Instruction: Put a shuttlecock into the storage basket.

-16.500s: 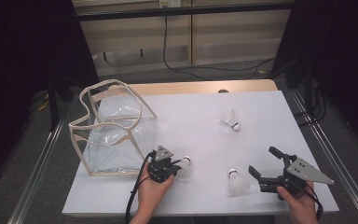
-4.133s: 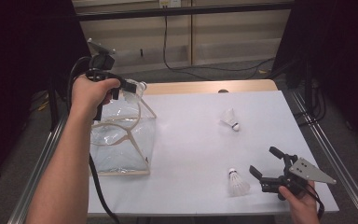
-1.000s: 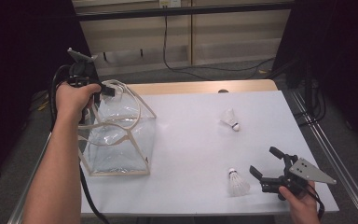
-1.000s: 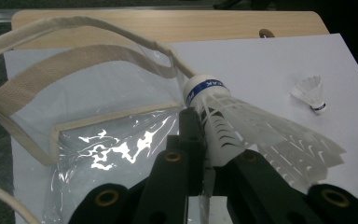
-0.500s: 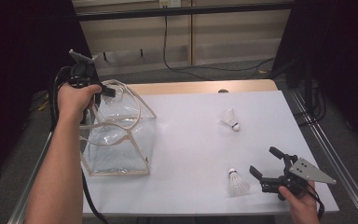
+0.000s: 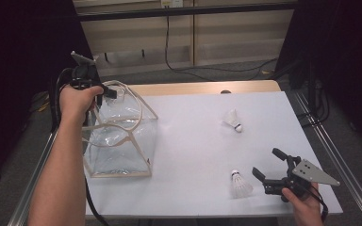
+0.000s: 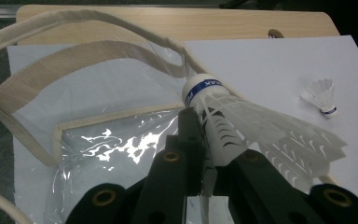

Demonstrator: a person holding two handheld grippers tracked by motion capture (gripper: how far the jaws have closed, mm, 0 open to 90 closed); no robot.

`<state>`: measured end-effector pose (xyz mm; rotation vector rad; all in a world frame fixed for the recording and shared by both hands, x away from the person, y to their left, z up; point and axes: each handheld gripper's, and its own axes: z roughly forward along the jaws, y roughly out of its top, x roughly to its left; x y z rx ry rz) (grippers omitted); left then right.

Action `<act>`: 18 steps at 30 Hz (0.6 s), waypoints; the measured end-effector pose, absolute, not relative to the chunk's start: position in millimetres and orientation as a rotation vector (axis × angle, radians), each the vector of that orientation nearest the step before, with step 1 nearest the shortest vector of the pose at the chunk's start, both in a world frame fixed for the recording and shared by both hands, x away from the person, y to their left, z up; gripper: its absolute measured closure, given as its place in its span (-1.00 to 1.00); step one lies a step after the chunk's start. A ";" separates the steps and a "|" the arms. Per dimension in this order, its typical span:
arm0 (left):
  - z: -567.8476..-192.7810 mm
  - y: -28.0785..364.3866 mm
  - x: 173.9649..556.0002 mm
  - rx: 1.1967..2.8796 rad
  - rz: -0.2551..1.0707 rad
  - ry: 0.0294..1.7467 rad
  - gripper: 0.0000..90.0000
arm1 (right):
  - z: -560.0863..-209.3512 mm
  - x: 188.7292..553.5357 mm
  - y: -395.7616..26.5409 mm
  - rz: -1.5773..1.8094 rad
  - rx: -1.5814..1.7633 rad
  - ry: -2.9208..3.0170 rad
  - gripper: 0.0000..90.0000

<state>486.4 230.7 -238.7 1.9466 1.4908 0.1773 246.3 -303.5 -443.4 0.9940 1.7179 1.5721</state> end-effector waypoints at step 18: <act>-242.2 231.4 489.1 1.944 0.215 1.507 0.74 | -443.6 246.3 -302.9 1.575 0.992 1.723 -0.98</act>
